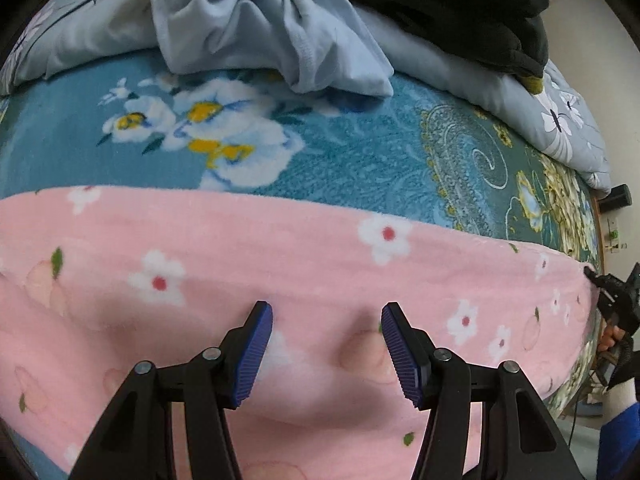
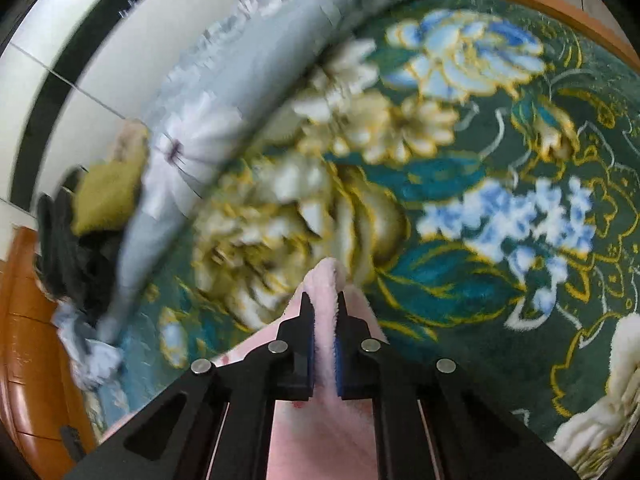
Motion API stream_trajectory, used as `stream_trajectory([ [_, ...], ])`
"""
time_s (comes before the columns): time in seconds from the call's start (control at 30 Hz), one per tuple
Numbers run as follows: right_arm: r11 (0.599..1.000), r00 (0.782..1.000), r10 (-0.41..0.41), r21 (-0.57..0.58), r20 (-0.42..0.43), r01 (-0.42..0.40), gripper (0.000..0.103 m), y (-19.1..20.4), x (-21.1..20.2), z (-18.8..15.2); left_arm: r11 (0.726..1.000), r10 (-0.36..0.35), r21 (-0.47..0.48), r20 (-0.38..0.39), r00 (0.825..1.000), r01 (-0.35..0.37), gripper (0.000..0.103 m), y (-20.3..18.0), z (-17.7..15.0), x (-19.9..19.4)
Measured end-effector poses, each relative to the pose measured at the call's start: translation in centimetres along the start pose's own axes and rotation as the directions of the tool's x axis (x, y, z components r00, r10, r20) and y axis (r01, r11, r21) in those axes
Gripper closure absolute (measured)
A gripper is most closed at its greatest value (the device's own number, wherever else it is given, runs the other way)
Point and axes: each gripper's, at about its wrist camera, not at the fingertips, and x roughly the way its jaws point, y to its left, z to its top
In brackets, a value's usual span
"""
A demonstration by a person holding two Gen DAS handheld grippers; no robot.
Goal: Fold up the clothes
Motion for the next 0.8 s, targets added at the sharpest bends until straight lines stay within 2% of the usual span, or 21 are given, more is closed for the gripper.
stream_trajectory([
  [0.13,0.998,1.000,0.029,0.055,-0.008,-0.029,0.094,-0.8,0.2,0.0,1.000,-0.002,0.001,0.001,1.000,0.002,0.042,0.0,0.0,0.1],
  [0.17,0.998,0.999,0.031,0.058,-0.008,-0.030,0.091,-0.7,-0.1,0.1,1.000,-0.007,-0.003,0.001,1.000,0.007,0.042,0.0,-0.1,0.1],
  [0.2,0.998,0.999,0.032,0.060,-0.009,-0.031,0.082,-0.7,-0.4,0.1,1.000,-0.012,-0.006,0.001,1.000,0.012,0.042,0.0,-0.1,0.1],
  [0.3,0.997,0.997,0.038,0.070,0.062,-0.042,0.068,-0.8,-3.1,-0.4,0.999,-0.033,-0.005,0.002,0.999,0.033,0.042,-0.5,-0.6,-0.2],
  [0.37,0.987,0.988,0.086,0.125,0.125,-0.102,0.064,-2.2,-5.2,-2.2,0.999,-0.049,0.019,0.002,0.999,0.049,0.042,-1.3,-1.0,-0.4],
  [0.43,0.971,0.976,0.117,0.185,0.182,-0.151,0.054,-4.1,-7.1,-4.5,0.994,-0.090,0.057,-0.004,0.996,0.091,0.042,-2.5,-1.6,-1.0],
  [0.5,0.949,0.969,0.139,0.252,0.207,-0.190,0.052,-6.1,-8.1,-7.5,0.981,-0.148,0.121,-0.022,0.989,0.150,0.042,-4.4,-2.5,-1.7],
  [0.6,0.904,0.962,0.177,0.352,0.207,-0.242,0.052,-8.6,-7.8,-11.3,0.952,-0.166,0.249,-0.074,0.983,0.179,0.042,-7.9,-4.1,-1.4],
  [0.7,0.868,0.964,0.209,0.423,0.164,-0.260,0.052,-9.5,-5.9,-13.4,0.910,-0.143,0.371,-0.137,0.980,0.185,0.042,-11.1,-6.4,-0.6],
  [0.8,0.847,0.960,0.224,0.454,0.169,-0.278,0.052,-9.4,-4.8,-13.9,0.889,-0.089,0.425,-0.205,0.975,0.171,0.042,-12.6,-8.5,1.1],
])
